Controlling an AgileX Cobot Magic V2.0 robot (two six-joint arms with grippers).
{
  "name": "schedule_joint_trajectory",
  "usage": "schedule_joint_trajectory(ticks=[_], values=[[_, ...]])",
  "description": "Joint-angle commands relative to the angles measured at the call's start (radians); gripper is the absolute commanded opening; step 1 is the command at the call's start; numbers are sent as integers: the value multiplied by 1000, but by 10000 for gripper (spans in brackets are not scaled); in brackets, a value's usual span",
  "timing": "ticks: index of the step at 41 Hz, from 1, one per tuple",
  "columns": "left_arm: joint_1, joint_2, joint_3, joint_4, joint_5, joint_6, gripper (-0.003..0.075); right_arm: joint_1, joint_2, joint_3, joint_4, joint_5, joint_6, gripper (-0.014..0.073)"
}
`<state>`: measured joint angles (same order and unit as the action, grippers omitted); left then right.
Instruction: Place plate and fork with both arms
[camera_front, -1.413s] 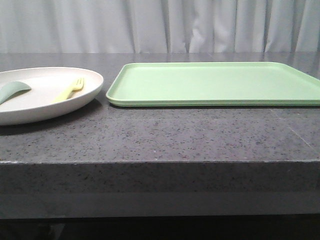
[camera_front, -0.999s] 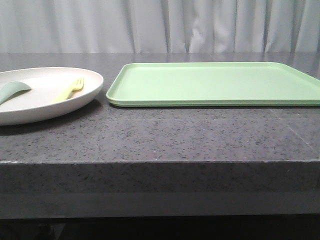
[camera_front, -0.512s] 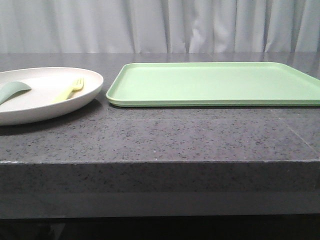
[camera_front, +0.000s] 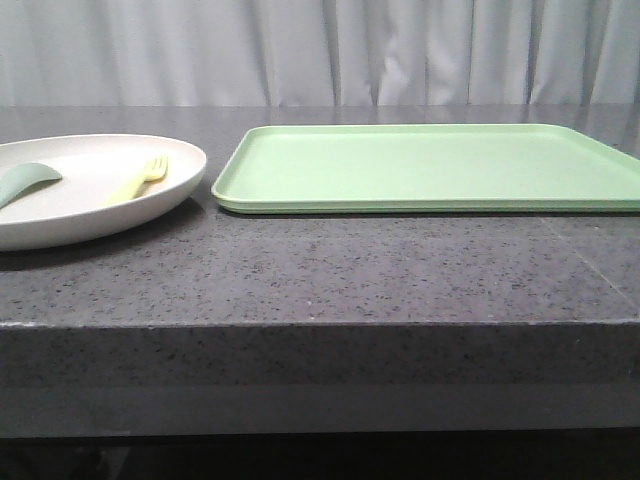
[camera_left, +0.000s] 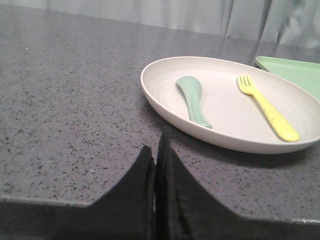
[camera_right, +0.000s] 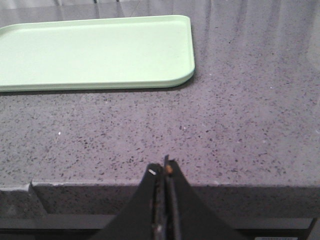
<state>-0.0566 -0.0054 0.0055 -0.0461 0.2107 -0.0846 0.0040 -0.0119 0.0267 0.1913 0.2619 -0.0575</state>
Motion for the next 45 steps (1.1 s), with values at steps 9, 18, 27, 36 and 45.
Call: schedule_joint_trajectory(ticks=[9, 18, 27, 36, 45], values=[[1, -20, 3, -2, -245, -9, -18, 1, -16, -3, 8, -95, 1, -68], [1, -20, -51, -2, -295, -9, -18, 1, -16, -28, 7, -176, 0, -67], [1, 52, -234, 74, -218, -9, -18, 0, 30, -252, -14, -51, 0, -58], [1, 300, -446, 154, -109, -9, -18, 0, 318, -513, -16, 71, 0, -58], [1, 516, -528, 151, -119, -9, -18, 1, 580, -629, -34, 38, -1, -58]])
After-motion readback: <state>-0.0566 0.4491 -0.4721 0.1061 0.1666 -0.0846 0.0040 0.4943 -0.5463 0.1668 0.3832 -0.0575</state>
